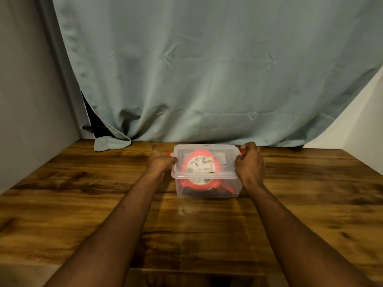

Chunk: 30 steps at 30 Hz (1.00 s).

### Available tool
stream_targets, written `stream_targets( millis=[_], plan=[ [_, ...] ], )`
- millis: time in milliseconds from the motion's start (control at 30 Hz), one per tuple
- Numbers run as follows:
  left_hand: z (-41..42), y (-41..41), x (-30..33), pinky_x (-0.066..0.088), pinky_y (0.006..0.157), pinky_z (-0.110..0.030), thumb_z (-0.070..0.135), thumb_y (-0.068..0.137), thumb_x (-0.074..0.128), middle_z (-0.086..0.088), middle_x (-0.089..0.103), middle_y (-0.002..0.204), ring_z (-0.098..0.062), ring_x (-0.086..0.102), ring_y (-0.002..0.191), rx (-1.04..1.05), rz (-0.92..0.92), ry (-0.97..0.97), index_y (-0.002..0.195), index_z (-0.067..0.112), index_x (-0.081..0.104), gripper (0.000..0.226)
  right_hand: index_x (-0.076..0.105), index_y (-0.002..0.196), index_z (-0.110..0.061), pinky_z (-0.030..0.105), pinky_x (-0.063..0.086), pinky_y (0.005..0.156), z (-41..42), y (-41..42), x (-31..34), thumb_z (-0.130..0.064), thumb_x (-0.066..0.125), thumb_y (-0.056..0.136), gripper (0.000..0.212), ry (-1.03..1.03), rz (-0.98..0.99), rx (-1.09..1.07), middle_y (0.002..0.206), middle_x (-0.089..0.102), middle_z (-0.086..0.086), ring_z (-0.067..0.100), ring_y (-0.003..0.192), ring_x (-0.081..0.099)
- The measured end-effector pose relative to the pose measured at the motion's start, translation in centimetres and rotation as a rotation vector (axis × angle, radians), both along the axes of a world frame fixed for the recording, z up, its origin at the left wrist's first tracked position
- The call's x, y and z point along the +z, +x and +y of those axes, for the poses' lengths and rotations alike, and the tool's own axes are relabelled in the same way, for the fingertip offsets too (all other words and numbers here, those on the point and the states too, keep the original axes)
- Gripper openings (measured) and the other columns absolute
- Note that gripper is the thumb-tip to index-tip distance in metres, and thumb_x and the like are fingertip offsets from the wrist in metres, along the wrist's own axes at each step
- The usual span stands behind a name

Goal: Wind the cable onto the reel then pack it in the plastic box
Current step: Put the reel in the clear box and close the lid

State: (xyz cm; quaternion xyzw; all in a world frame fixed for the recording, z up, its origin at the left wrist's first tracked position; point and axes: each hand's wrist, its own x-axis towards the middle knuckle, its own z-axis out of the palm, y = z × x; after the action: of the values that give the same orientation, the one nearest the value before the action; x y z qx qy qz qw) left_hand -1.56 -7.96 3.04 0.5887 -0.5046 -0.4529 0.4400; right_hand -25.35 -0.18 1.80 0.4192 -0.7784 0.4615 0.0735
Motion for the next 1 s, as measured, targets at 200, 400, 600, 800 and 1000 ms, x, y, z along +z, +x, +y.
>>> stream_targets(
  millis=[200, 400, 600, 800, 1000],
  plan=[
    [-0.5, -0.4, -0.4, 0.059, 0.088, -0.041, 0.008, 0.086, 0.078, -0.018, 0.062, 0.135, -0.026, 0.06, 0.106, 0.016, -0.247, -0.112, 0.137, 0.003, 0.054, 0.057, 0.071, 0.107, -0.02, 0.045, 0.056, 0.09, -0.2, -0.1, -0.2, -0.008, 0.072, 0.091, 0.02, -0.009, -0.019, -0.002, 0.116, 0.063, 0.005, 0.024, 0.102, 0.063],
    [0.0, -0.8, -0.1, 0.061, 0.092, -0.046, 0.008, 0.086, 0.076, -0.017, 0.069, 0.125, -0.031, 0.066, 0.111, 0.037, -0.419, -0.19, 0.127, 0.004, 0.063, 0.043, 0.074, 0.099, -0.021, 0.042, 0.057, 0.087, -0.2, -0.1, -0.2, -0.007, 0.073, 0.089, 0.017, 0.001, 0.001, -0.001, 0.111, 0.063, 0.004, 0.023, 0.097, 0.063],
    [1.3, -1.6, 0.0, 0.056, 0.087, -0.038, 0.005, 0.089, 0.07, -0.018, 0.067, 0.125, -0.034, 0.063, 0.115, 0.041, -0.572, -0.275, 0.121, 0.003, 0.064, 0.033, 0.074, 0.096, -0.02, 0.036, 0.055, 0.08, 0.2, 0.0, 0.0, -0.005, 0.073, 0.087, 0.017, 0.007, 0.031, 0.009, 0.109, 0.063, 0.005, 0.023, 0.092, 0.064],
    [2.1, -1.9, 0.2, 0.049, 0.095, -0.041, 0.006, 0.099, 0.056, -0.02, 0.067, 0.127, -0.037, 0.059, 0.122, -0.004, -0.793, -0.323, 0.121, 0.003, 0.066, 0.025, 0.074, 0.1, -0.015, 0.036, 0.056, 0.078, 0.8, 0.6, 0.4, -0.004, 0.069, 0.089, 0.015, 0.005, 0.043, 0.014, 0.109, 0.066, 0.007, 0.025, 0.095, 0.065],
    [6.2, -0.6, 0.7, 0.055, 0.089, -0.043, 0.013, 0.103, 0.052, -0.015, 0.07, 0.126, -0.035, 0.068, 0.112, 0.023, -0.987, -0.529, 0.129, 0.012, 0.062, 0.028, 0.069, 0.106, -0.011, 0.044, 0.054, 0.086, 4.6, 2.9, -1.6, -0.016, 0.059, 0.097, 0.015, -0.032, 0.225, 0.109, 0.109, 0.068, 0.011, 0.03, 0.102, 0.063]
  ],
)
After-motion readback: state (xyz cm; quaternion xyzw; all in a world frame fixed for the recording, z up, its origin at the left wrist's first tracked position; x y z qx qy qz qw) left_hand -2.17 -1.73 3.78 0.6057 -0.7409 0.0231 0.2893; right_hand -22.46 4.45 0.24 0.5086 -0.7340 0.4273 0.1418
